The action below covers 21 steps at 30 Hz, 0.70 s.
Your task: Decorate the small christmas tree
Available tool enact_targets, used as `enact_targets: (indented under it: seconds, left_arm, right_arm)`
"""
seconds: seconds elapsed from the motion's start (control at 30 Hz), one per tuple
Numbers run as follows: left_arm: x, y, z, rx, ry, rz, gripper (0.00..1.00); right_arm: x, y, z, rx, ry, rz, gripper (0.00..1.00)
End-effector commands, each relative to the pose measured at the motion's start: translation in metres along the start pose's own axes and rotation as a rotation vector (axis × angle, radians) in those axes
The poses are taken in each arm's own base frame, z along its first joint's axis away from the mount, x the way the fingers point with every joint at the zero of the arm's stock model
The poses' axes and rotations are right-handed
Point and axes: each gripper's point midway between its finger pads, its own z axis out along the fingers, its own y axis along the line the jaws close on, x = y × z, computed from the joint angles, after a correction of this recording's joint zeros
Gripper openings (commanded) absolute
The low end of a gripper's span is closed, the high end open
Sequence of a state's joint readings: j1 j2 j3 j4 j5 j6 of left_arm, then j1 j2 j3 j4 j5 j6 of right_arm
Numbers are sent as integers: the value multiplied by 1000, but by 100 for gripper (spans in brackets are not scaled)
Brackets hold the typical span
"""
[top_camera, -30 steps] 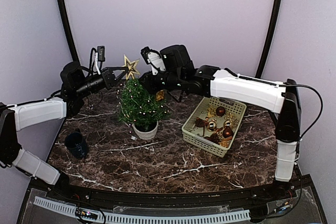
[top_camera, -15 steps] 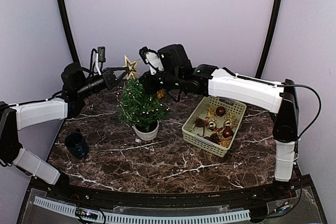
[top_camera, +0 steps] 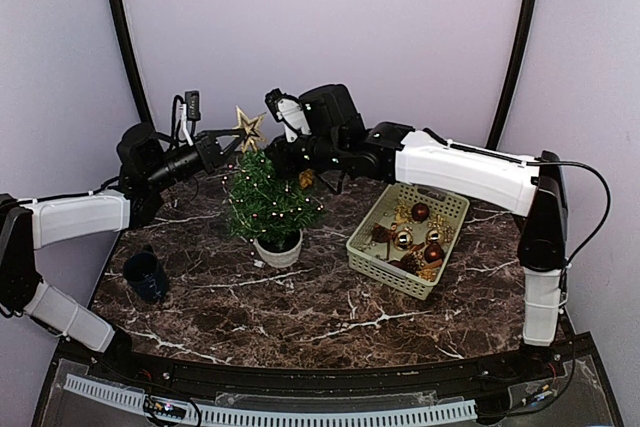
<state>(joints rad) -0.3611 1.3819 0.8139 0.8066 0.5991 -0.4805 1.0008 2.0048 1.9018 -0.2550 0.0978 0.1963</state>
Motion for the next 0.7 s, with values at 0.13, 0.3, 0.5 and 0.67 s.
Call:
enact_targets:
  seconds: [0.13,0.3,0.5,0.67]
  left_arm:
    - [21,-4,-3,-10,73,-31,3]
    - [14,-2,-6,-47,67,-9,18]
    - [11,-1,-8,-65,60,-3,35]
    - [5,-4,-15,-79,40,11,50]
  right_arm:
    - [-21,2,-4,9,-60,18,11]
    - [-25,1,-8,13,-70,16,24]
    - [-32,0,-15,23,-84,10,40]
    - [-38,-2,-21,32,-97,10,52]
